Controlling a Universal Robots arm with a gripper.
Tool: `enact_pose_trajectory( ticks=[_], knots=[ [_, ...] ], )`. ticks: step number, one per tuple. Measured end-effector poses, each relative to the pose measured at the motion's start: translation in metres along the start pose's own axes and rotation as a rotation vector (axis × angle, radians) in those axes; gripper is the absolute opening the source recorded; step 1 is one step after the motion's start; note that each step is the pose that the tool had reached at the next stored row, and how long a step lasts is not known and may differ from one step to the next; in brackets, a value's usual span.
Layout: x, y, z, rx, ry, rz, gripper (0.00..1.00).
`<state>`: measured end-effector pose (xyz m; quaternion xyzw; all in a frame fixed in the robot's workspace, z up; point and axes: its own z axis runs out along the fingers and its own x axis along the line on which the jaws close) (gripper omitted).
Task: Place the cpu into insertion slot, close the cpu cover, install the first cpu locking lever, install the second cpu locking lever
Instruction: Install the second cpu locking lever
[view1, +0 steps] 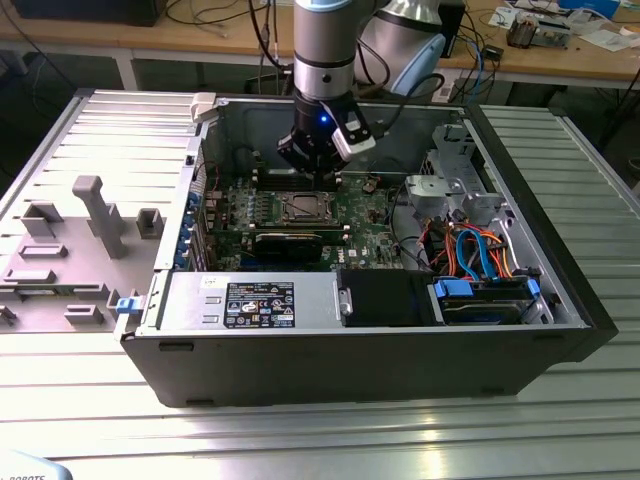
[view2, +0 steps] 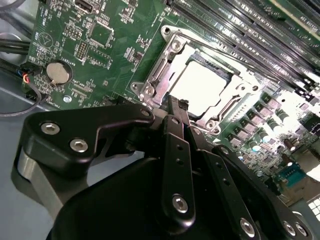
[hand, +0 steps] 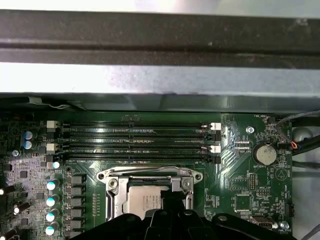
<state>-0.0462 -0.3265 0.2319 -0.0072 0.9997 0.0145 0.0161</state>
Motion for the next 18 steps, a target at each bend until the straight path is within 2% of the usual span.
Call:
enact_pose_trajectory(
  ticks=[15, 18],
  knots=[
    [0.0, -0.0019, 0.0, 0.0, -0.0001, 0.0, 0.11],
    [0.0, -0.0019, -0.0018, 0.0002, 0.0, 0.0, 0.11]
  ],
)
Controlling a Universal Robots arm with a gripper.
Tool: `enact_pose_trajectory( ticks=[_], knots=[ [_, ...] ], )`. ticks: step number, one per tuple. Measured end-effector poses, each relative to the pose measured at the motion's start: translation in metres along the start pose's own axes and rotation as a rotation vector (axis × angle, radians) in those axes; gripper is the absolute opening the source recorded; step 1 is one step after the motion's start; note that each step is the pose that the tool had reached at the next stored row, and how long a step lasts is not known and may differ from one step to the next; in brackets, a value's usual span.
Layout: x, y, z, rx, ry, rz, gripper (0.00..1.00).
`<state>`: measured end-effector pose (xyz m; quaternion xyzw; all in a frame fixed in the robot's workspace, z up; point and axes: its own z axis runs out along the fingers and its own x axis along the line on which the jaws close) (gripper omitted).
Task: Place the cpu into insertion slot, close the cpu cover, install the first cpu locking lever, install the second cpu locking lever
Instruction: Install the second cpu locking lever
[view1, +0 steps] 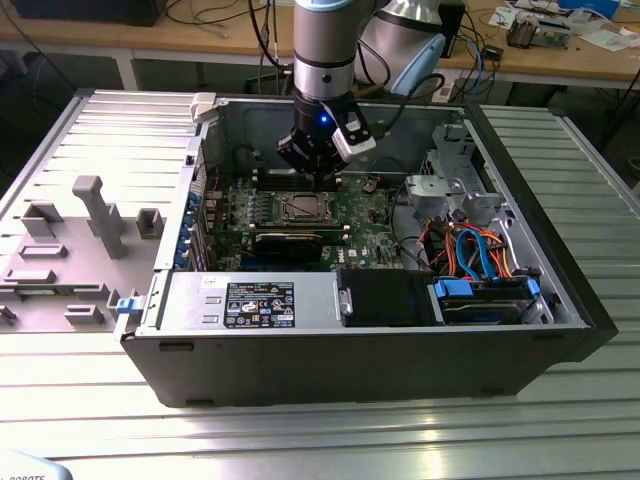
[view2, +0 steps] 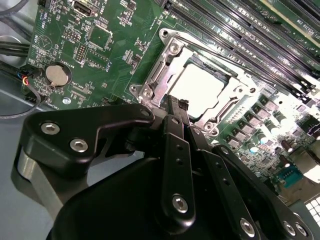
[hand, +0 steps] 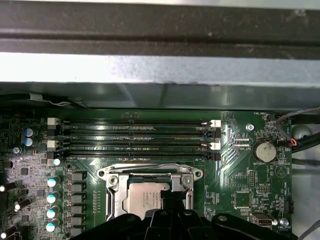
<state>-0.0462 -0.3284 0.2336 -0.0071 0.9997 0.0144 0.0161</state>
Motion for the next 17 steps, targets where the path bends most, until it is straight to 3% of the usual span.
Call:
enact_pose_trajectory(
  ticks=[3, 17],
  knots=[
    [-0.0003, 0.0002, -0.0061, 0.0006, -0.0001, 0.0, 0.11],
    [-0.0002, -0.0035, -0.0064, 0.0005, 0.0, 0.0, 0.11]
  ],
)
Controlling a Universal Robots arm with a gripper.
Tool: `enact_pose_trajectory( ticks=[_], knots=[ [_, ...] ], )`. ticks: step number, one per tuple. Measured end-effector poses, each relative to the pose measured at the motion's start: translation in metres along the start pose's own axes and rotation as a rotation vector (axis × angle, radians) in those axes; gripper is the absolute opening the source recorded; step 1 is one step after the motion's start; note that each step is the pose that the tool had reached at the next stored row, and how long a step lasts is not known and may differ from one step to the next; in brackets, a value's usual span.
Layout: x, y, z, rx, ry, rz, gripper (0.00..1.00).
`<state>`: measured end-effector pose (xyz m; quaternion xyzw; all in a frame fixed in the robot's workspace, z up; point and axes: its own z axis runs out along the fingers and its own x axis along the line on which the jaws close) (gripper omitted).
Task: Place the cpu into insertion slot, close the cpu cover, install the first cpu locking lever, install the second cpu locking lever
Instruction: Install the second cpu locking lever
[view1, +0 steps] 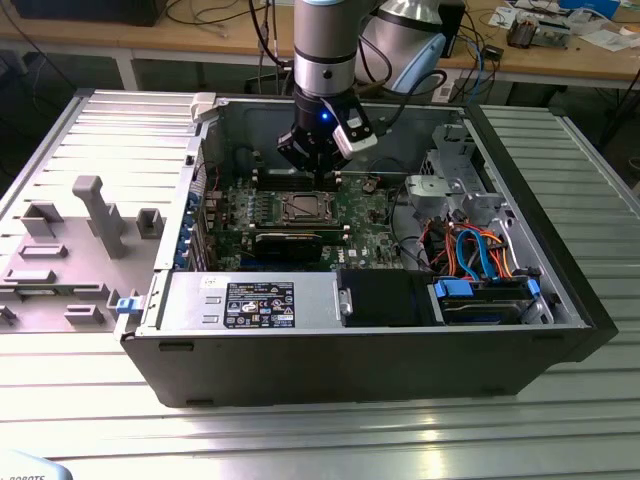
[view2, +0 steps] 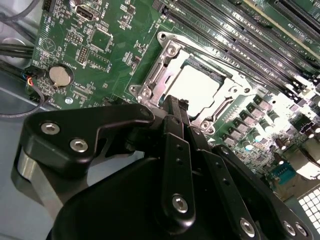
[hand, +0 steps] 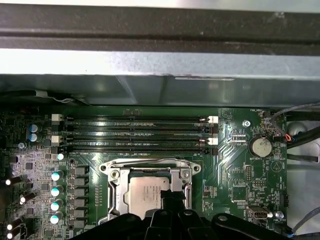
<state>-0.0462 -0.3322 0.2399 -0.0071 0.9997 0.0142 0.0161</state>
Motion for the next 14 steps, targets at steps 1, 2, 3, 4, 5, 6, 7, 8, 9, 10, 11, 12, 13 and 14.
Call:
enact_pose_trajectory(
  ticks=[1, 2, 3, 4, 5, 6, 7, 8, 9, 10, 11, 12, 13, 14],
  knots=[
    [0.0, 0.0, 0.0, 0.0, 0.0, 0.0, 0.11],
    [0.0, -0.0001, 0.0, 0.0, 0.0, 0.0, 0.11],
    [0.0, -0.0001, 0.0, 0.0001, 0.0, 0.0, 0.11],
    [0.0, -0.0001, 0.0, 0.0, 0.0, 0.0, 0.11],
    [0.0, -0.0001, 0.0, 0.0, 0.0, 0.0, 0.11],
    [0.0, -0.0001, 0.0, -0.0001, 0.0, 0.0, 0.11],
    [0.0, -0.0001, 0.0, -0.0001, 0.0001, 0.0, 0.11],
    [0.0, -0.0001, 0.0, 0.0, 0.0002, 0.0, 0.11],
    [0.0, -0.0001, 0.0, 0.0, 0.0002, 0.0, 0.11],
    [0.0, -0.0001, 0.0, 0.0, 0.0002, 0.0, 0.11],
    [0.0, -0.0001, 0.0, 0.0, 0.0002, 0.0, 0.11],
    [-0.0001, -0.0004, -0.0001, 0.0001, 0.0003, 0.0, 0.11],
    [0.0, -0.0016, -0.0001, 0.0, 0.0005, 0.0, 0.11],
    [0.0, -0.0024, 0.0, 0.0001, 0.0007, 0.0, 0.11]
  ],
)
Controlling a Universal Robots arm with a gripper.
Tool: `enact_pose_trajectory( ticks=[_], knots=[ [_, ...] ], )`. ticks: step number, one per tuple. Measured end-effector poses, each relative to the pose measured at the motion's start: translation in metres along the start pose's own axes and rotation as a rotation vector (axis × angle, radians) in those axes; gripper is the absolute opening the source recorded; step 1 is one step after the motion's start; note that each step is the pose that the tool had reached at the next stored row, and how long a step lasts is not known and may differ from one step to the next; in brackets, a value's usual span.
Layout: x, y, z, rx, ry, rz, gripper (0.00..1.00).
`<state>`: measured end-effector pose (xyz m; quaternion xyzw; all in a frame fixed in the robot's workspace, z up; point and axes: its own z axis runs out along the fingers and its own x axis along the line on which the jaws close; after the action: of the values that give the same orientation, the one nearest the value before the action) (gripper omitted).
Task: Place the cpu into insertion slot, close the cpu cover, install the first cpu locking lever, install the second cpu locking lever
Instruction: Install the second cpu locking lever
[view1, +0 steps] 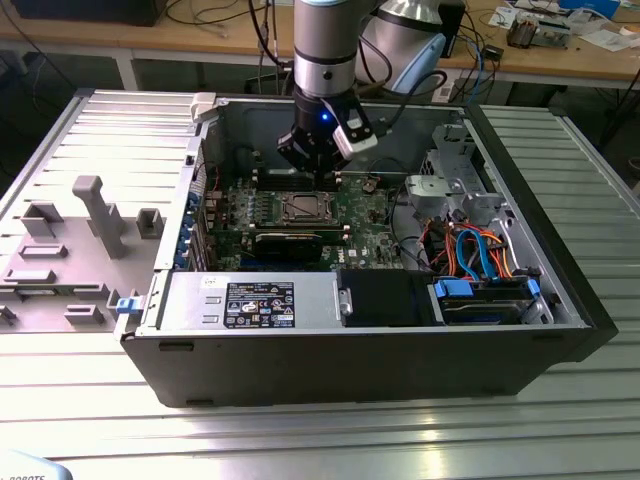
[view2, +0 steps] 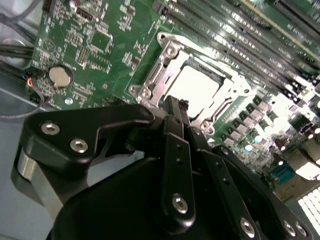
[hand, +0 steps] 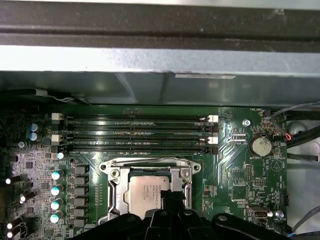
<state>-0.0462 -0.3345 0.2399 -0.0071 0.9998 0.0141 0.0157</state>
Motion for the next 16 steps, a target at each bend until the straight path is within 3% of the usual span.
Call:
enact_pose_trajectory(
  ticks=[9, 16],
  knots=[
    [0.0003, -0.0199, -0.0002, -0.0001, 0.002, 0.0, 0.11],
    [0.0001, -0.0229, -0.0003, 0.0, 0.0044, 0.0, 0.11]
  ],
)
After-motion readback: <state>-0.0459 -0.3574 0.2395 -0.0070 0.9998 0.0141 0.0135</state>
